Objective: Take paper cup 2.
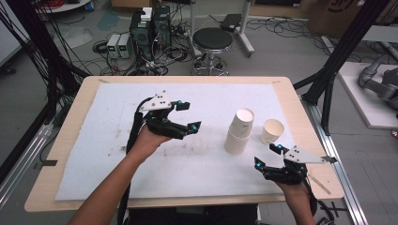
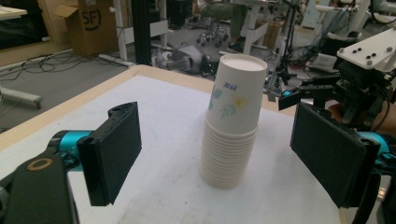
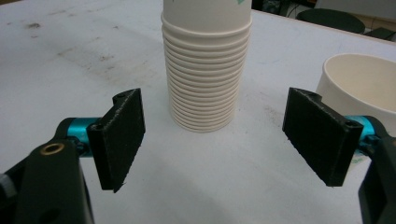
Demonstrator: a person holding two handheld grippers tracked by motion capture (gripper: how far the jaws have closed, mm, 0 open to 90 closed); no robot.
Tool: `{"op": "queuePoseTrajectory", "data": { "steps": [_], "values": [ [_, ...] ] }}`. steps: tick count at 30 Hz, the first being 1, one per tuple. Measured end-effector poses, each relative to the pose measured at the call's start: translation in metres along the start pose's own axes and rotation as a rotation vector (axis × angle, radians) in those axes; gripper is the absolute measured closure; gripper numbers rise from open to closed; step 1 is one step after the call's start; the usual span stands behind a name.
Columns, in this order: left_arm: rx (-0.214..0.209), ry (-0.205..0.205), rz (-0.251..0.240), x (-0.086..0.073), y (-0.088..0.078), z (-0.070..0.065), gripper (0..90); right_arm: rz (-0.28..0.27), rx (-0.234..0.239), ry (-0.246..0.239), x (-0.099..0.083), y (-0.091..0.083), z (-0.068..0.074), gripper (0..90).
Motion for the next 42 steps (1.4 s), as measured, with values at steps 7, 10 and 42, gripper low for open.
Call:
{"op": "queuePoseTrajectory", "data": {
  "steps": [7,10,42],
  "values": [
    [-0.039,0.026,0.037,0.016,0.034,-0.006,16.4,0.000,-0.002,0.000,0.000,0.000,-0.002,21.5],
    [-0.054,0.033,0.051,0.021,0.047,-0.009,16.4,-0.001,0.003,-0.001,0.000,0.000,-0.002,21.5],
    [-0.121,0.060,0.161,0.031,0.137,-0.032,16.4,-0.001,0.012,0.004,-0.001,-0.001,-0.001,21.5]
  ]
}}
Point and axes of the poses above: each handheld gripper's, and its own axes: y roughly forward along the jaws, x roughly out of its top, z roughly to its left, the point moved 2 cm from there along y, roughly forward along the jaws, and after that the axes turned 4 degrees about x, right-handed, at the moved point
